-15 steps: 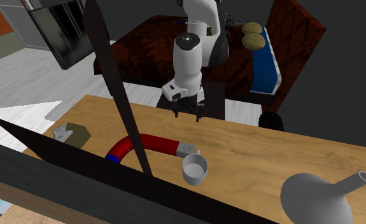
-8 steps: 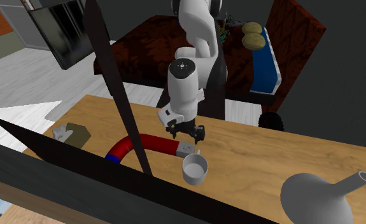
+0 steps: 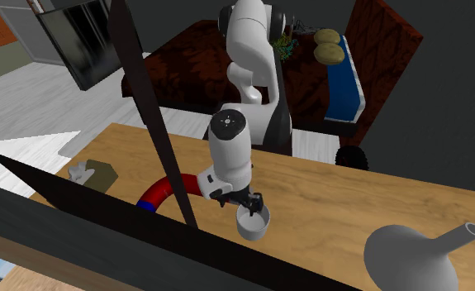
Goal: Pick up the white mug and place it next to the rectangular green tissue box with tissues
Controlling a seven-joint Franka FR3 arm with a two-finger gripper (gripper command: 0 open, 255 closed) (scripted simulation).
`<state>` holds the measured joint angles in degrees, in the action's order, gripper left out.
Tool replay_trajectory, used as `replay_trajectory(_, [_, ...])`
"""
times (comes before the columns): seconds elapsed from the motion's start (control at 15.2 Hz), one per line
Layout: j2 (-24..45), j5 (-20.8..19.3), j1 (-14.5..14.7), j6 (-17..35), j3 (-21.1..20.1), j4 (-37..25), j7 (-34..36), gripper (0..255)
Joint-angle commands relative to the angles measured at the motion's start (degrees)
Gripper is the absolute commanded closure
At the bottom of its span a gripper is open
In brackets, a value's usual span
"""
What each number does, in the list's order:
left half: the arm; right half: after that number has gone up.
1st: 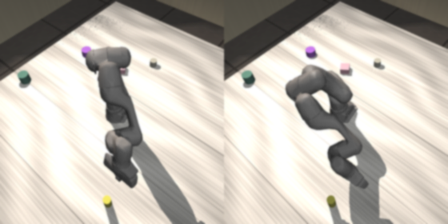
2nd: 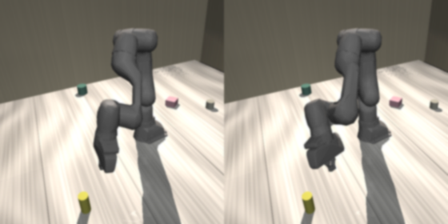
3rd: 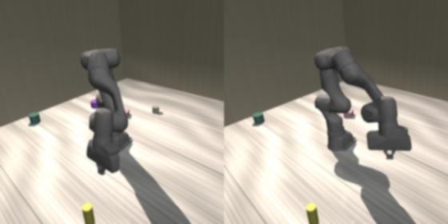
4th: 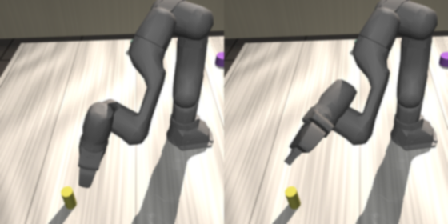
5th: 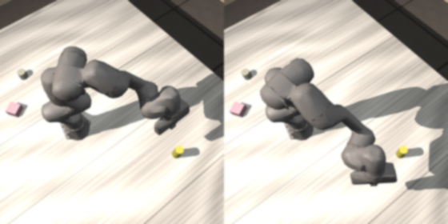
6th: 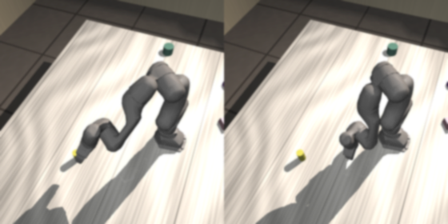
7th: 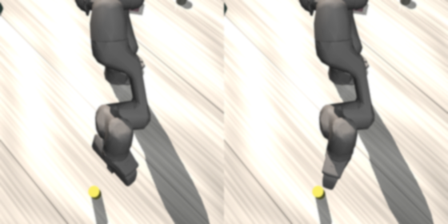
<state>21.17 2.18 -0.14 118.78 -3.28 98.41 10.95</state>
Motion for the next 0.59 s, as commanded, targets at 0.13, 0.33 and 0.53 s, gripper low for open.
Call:
replay_trajectory(0.13, [1.5,0.0,0.2,2.5,0.0,0.9,0.1,0])
replay_trajectory(0.33, [2.4,0.0,0.2,4.1,0.0,1.7,0.1,0])
replay_trajectory(0.53, [2.4,0.0,0.2,4.1,0.0,1.7,0.1,0])
